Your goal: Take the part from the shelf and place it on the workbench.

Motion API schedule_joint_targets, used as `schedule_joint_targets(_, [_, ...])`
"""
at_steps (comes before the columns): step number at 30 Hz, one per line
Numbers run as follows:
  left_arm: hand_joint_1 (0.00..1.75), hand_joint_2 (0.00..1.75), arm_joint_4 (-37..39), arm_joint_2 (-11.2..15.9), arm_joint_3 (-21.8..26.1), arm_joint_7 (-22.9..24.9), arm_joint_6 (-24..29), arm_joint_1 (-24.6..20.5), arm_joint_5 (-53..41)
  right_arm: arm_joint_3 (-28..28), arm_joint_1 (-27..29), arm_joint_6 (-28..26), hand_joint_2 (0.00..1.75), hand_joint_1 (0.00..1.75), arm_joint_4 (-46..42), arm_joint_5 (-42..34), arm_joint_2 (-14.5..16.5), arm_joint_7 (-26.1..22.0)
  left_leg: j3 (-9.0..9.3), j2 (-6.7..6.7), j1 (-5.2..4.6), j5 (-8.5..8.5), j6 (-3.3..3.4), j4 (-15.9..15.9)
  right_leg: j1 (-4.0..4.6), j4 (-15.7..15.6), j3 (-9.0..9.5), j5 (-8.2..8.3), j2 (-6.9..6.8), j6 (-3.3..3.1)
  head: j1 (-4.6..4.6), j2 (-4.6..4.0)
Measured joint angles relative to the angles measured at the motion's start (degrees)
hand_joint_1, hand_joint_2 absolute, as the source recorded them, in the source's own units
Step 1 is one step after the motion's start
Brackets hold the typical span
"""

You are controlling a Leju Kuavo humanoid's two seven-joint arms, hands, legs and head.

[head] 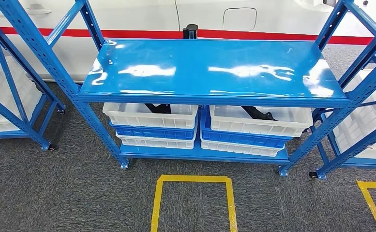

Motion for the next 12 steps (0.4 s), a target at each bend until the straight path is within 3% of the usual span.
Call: schedule_joint_targets(12, [0.00,0.00,-0.03,0.00,0.01,0.00,0.00,0.01,-0.01,0.00,0.01,0.00,1.75,0.00,-0.13,0.00,-0.02,0.00,0.00,0.00,0.00,0.00,0.00,0.00,0.00,0.00,0.00,0.00,0.00,0.00,0.00,0.00])
